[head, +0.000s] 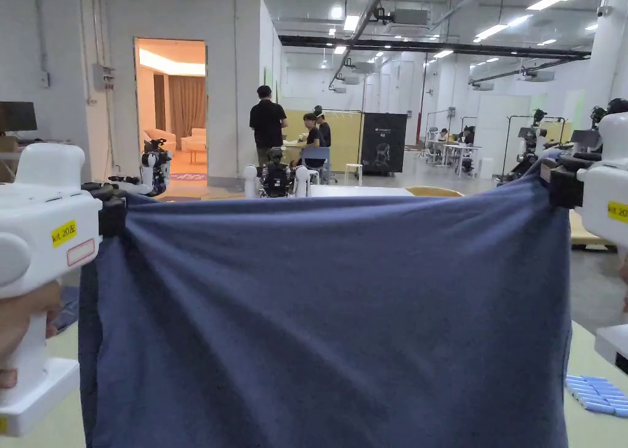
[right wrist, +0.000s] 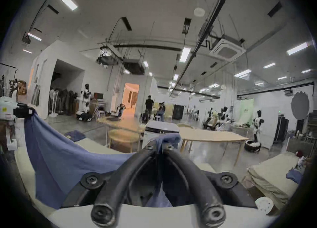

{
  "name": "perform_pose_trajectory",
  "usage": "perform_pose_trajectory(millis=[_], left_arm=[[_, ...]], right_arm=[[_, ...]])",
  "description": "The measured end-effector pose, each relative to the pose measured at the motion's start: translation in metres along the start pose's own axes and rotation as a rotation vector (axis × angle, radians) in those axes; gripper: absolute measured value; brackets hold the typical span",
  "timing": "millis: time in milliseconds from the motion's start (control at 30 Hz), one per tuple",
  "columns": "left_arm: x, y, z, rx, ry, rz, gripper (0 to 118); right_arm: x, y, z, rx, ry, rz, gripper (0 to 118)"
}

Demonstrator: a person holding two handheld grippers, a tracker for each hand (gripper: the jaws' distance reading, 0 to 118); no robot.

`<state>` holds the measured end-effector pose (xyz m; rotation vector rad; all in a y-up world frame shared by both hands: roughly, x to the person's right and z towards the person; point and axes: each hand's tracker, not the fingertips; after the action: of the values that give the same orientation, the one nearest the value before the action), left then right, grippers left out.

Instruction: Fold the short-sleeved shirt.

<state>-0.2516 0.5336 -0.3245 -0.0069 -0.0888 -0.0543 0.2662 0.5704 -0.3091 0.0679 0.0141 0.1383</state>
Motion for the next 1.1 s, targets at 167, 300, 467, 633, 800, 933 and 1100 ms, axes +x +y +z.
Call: perform_pose_trajectory(millis=[167, 300, 467, 633, 800, 933, 1100], left_arm=[[0.002, 0.043, -0.059, 0.03, 0.043, -0.038, 0], [-0.003, 0.064, -0.113, 0.041, 0.096, -0.039, 0], [-0.015, 0.077, -0.176, 0.066, 0.153, -0.045, 0], [-0.03, 0.077, -0.229, 0.072, 0.201, -0.037, 0], [-0.035, 0.067, -0.269, 0.097, 0.233, -0.003, 0], [-0.029, 0.027, -0.29, 0.074, 0.247, 0.031, 0], [-0.022, -0.048, -0.311, -0.013, 0.239, -0.006, 0]], right_arm=[[0.004, 0.021, -0.069, 0.03, -0.052, -0.063, 2], [0.002, 0.037, -0.134, 0.043, -0.089, -0.058, 2], [-0.009, 0.052, -0.201, 0.083, -0.101, -0.038, 2], [-0.019, 0.053, -0.259, 0.106, -0.1, -0.004, 2], [-0.03, 0.044, -0.309, 0.11, -0.112, -0.05, 2], [-0.04, 0.003, -0.337, 0.094, -0.132, -0.065, 2], [-0.045, -0.076, -0.35, -0.011, -0.133, -0.095, 2]])
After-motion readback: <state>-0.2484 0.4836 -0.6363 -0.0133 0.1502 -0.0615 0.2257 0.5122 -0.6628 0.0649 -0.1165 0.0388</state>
